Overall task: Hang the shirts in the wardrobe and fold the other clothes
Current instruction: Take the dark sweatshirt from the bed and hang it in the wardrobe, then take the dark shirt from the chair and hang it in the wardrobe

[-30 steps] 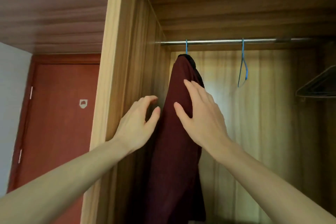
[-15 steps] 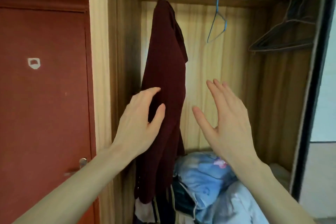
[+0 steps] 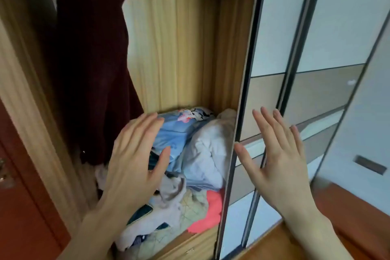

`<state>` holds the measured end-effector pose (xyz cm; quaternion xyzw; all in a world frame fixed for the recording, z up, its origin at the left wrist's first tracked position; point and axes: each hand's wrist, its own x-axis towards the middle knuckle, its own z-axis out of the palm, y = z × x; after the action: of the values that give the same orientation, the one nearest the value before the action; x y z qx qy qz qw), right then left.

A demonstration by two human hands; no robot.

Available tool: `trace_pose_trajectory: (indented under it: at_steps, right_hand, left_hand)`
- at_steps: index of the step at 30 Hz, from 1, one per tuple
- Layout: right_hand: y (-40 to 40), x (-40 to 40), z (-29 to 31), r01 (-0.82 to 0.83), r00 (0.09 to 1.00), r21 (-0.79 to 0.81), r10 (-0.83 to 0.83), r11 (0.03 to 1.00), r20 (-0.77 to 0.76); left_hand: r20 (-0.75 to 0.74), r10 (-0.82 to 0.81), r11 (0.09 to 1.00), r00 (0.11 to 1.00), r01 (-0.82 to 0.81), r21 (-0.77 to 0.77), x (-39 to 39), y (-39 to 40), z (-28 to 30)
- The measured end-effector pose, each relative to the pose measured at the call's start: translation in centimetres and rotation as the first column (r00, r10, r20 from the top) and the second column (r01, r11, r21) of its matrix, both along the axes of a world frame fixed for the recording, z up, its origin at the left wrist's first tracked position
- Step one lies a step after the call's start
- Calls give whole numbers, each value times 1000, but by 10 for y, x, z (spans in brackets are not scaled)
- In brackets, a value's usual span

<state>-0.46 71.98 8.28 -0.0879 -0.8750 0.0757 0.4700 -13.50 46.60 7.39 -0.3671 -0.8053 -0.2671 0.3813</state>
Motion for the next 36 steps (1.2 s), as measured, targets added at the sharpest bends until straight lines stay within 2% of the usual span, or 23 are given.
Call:
trace_pose_trajectory:
  at_steps: [6, 11, 16, 21, 27, 31, 36]
  right_hand:
    - [33, 74, -28, 232, 967, -36, -227, 972, 115]
    - [59, 129, -42, 364, 925, -72, -352, 929, 140]
    - [88, 189, -48, 485, 874, -142, -473, 863, 107]
    - [109, 249, -56, 617, 786, -177, -609, 766, 106]
    - [96, 321, -62, 798, 600, -165, -791, 579, 123]
    - [68, 350, -65, 903, 425, -133, -891, 408, 156]
    - [11, 371, -81, 975, 211, -120, -948, 187, 238]
  left_hand:
    - [103, -204, 978, 974, 207, -22, 31, 74, -36]
    - [141, -386, 922, 912, 385, 35, 65, 149, -50]
    - [124, -547, 837, 828, 547, 35, 114, 222, -51]
    - [141, -669, 739, 729, 673, 25, 161, 284, -55]
    - [201, -838, 520, 508, 854, 9, 216, 336, -61]
    - [258, -907, 353, 334, 935, 29, 244, 352, -75]
    - [281, -955, 97, 96, 995, -11, 276, 349, -98]
